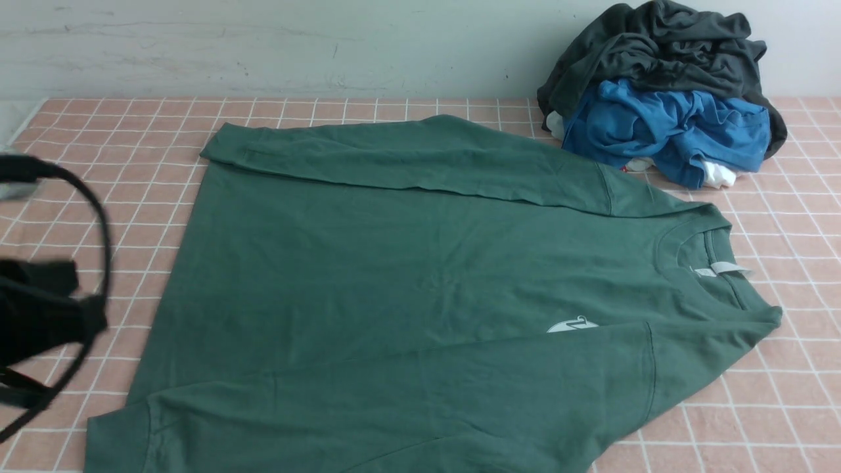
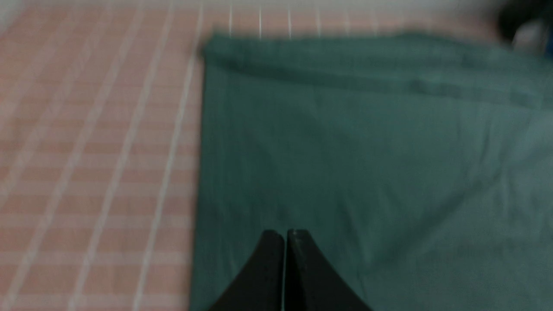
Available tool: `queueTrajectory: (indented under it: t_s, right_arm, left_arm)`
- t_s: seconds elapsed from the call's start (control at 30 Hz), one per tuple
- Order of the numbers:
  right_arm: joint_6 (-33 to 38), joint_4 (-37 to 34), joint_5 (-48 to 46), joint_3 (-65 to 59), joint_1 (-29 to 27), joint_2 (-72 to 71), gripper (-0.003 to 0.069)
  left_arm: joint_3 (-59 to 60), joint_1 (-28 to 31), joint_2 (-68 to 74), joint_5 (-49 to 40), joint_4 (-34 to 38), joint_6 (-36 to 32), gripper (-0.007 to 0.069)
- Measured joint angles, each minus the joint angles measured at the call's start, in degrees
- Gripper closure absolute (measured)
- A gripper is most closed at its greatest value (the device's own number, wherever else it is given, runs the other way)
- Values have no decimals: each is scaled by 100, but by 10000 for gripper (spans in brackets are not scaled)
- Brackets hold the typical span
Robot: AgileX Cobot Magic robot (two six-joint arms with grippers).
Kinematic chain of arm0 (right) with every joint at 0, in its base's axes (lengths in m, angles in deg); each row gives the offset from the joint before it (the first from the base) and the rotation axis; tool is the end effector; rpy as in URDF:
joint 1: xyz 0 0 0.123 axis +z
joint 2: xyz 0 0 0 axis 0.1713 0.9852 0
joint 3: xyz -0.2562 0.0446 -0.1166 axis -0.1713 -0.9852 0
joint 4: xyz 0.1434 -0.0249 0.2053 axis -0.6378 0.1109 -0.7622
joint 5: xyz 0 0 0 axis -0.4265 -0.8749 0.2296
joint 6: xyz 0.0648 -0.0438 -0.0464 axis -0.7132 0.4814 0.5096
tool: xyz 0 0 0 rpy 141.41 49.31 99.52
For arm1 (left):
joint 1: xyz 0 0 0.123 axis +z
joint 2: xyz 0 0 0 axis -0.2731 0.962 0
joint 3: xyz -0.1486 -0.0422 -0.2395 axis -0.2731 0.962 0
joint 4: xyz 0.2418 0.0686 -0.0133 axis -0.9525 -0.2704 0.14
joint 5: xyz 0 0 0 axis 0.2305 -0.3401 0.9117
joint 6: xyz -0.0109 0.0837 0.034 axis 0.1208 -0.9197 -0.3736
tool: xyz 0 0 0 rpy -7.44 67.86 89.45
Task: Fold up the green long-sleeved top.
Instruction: Use the left arm to clamp the cuff closest to it
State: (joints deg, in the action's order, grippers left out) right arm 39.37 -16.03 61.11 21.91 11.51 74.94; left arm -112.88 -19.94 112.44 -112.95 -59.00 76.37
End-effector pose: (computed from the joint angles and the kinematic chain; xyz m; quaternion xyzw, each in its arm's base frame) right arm 0.1535 0.0016 0.3121 -0.0045 0.8448 -0.0058 0.5351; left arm 0.1625 -0.0176 0.2937 -0.0086 0.8866 -0.0738 0.4566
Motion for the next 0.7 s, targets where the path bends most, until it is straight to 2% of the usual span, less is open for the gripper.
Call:
queueTrajectory:
  t_s: [0.03, 0.1, 0.2, 0.3, 0.47, 0.63, 0.7]
  right_arm:
    - [27, -205, -826, 133, 81, 534, 671]
    - [197, -474, -1497, 186, 273, 1044, 671]
    - [842, -899, -1904, 220, 746, 1777, 671]
    - [1235, -1073, -1798, 237, 1048, 2099, 671]
    - [1738, -1214, -1056, 255, 1580, 2508, 669]
    - [1754, -1220, -785, 272, 1608, 2545, 669]
    - [1754, -1220, -775, 278, 1608, 2545, 669]
  left_arm:
    - [0, 0, 570, -420, 186, 0, 627]
    - [0, 0, 1097, -650, 336, 0, 626]
    - [-32, 0, 1985, -706, 436, 0, 592]
    - [-113, 0, 2447, -581, 449, 0, 540]
    - [-401, 0, 3300, -291, 283, 53, 372]
    - [-580, 0, 3741, -249, -354, 631, 331]
    - [-638, 0, 3968, -192, -874, 1225, 331]
